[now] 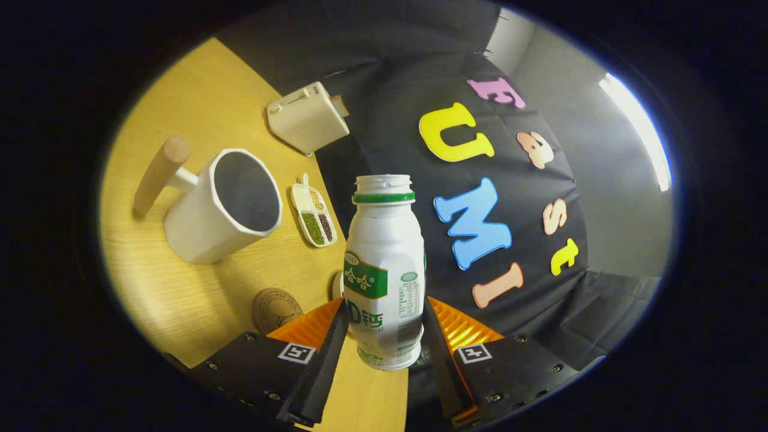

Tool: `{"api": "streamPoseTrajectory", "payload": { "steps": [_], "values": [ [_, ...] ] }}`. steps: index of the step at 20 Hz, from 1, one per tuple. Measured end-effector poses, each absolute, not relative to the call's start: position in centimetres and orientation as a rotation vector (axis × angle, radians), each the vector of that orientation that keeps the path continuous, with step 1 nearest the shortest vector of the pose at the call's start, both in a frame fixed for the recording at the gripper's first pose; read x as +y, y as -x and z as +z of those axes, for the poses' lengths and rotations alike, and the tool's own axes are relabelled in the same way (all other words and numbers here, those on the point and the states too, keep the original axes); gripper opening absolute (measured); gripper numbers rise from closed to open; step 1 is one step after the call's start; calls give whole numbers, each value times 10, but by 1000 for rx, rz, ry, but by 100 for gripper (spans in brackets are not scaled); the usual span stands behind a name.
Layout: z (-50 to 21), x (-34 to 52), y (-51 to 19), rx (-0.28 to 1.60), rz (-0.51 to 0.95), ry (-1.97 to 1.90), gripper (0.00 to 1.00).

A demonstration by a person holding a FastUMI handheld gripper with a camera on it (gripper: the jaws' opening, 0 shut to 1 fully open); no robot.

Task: Take the bottle from table, then pour the juice into the cup, finally place the bottle on the coaster

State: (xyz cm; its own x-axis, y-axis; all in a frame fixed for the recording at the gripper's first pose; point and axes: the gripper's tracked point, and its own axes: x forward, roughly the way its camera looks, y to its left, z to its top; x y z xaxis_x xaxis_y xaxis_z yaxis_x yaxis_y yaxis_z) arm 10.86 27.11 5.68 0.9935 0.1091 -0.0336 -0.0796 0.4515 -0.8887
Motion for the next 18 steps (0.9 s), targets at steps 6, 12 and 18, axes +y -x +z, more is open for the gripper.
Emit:
{"api": "streamPoseTrajectory", "payload": {
  "steps": [6, 12, 18],
  "values": [
    [53, 275, -113, -6, 198, 719, 71],
    [43, 271, -122, 47, 254, 382, 71],
    [14, 278, -125, 115, 294, 130, 71]
  ]
}}
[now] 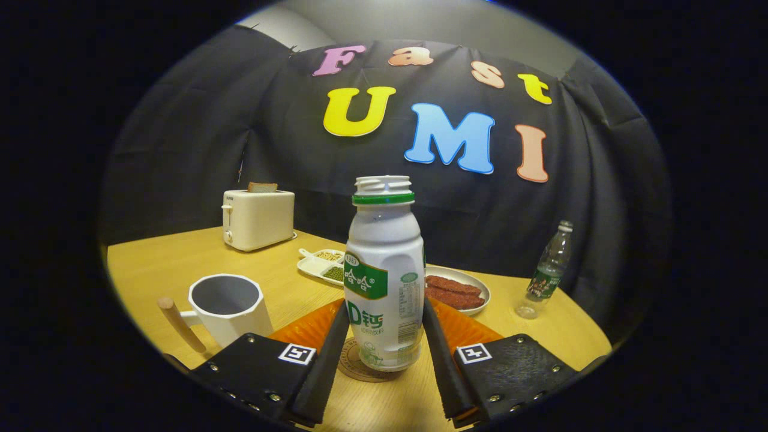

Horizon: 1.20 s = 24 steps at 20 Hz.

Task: Take the bottle from table, then pour the juice into the cup, finally place the bottle on the coaster

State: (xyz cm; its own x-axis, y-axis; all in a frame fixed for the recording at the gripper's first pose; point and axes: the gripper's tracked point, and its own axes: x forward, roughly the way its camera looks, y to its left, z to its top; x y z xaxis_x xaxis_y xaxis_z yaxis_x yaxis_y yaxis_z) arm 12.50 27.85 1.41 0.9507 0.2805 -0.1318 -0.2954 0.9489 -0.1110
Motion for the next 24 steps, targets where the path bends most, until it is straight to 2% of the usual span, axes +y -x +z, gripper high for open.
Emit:
{"api": "streamPoseTrajectory", "payload": {
  "steps": [5, 19, 20, 23, 24],
  "values": [
    [2, 287, -128, 146, 323, 8, 71],
    [-3, 285, -129, 146, 330, -4, 71],
    [-2, 285, -129, 147, 330, 1, 75],
    [4, 287, -127, 128, 337, -3, 78],
    [9, 287, -127, 112, 335, -5, 88]
  ]
}}
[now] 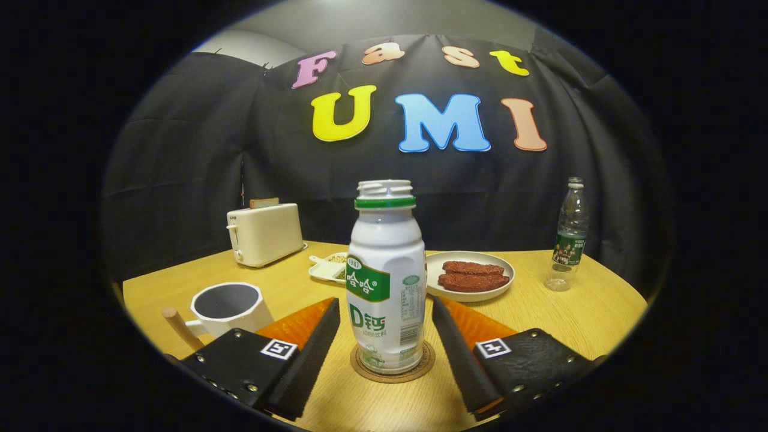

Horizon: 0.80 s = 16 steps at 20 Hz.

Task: Take the bottle from table, then pour the juice into the cup, finally place the bottle on the coaster

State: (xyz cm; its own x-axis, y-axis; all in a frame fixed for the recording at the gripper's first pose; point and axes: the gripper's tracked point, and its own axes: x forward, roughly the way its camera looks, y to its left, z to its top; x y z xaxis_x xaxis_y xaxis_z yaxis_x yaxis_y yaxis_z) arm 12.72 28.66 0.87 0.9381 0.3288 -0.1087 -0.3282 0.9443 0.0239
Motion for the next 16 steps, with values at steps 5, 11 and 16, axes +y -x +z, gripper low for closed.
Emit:
{"api": "streamPoseTrajectory", "payload": {
  "steps": [5, 11, 16],
  "values": [
    [35, 276, -114, 48, 315, 37, 97],
    [52, 250, -94, 17, 281, 64, 97],
    [58, 199, -86, 13, 230, 96, 97]
  ]
}}
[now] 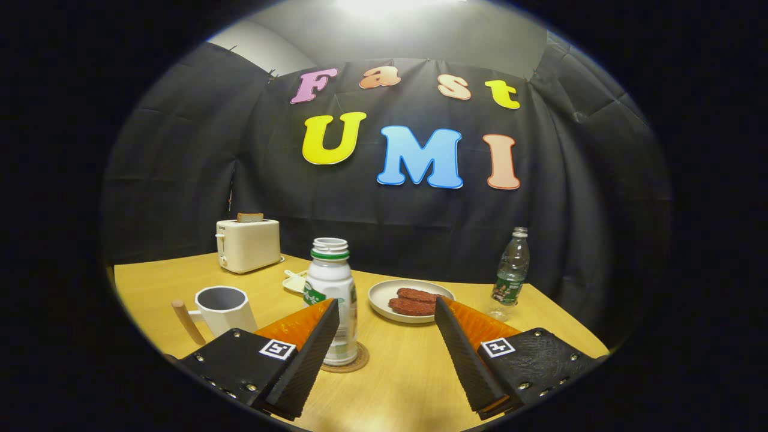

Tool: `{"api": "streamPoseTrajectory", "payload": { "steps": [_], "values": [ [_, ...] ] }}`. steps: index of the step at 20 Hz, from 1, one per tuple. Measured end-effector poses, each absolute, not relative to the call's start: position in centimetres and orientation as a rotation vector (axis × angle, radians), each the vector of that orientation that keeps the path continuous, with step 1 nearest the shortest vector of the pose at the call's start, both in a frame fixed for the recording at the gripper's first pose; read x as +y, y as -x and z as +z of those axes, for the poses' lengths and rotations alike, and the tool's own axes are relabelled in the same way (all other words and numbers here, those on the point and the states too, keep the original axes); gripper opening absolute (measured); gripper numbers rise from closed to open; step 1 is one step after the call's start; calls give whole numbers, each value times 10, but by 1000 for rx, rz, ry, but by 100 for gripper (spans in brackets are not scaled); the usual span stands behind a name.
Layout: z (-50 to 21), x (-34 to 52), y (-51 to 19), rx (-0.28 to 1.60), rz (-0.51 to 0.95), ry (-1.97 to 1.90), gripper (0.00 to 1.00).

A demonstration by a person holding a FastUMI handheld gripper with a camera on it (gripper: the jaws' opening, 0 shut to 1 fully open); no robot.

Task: Take the bottle from table, then pour the juice into the cup, finally place the bottle on the coaster

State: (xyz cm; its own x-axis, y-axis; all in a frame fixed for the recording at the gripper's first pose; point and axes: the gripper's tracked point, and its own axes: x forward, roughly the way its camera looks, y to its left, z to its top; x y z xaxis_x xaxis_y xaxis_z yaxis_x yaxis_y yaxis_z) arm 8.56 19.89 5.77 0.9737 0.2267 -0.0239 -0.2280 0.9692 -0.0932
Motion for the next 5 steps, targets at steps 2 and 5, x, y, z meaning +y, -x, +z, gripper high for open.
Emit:
{"api": "streamPoseTrajectory", "payload": {
  "steps": [2, 5],
  "values": [
    [57, 178, -82, 8, 218, 106, 97],
    [52, 147, -78, -7, 221, 98, 97]
  ]
}}
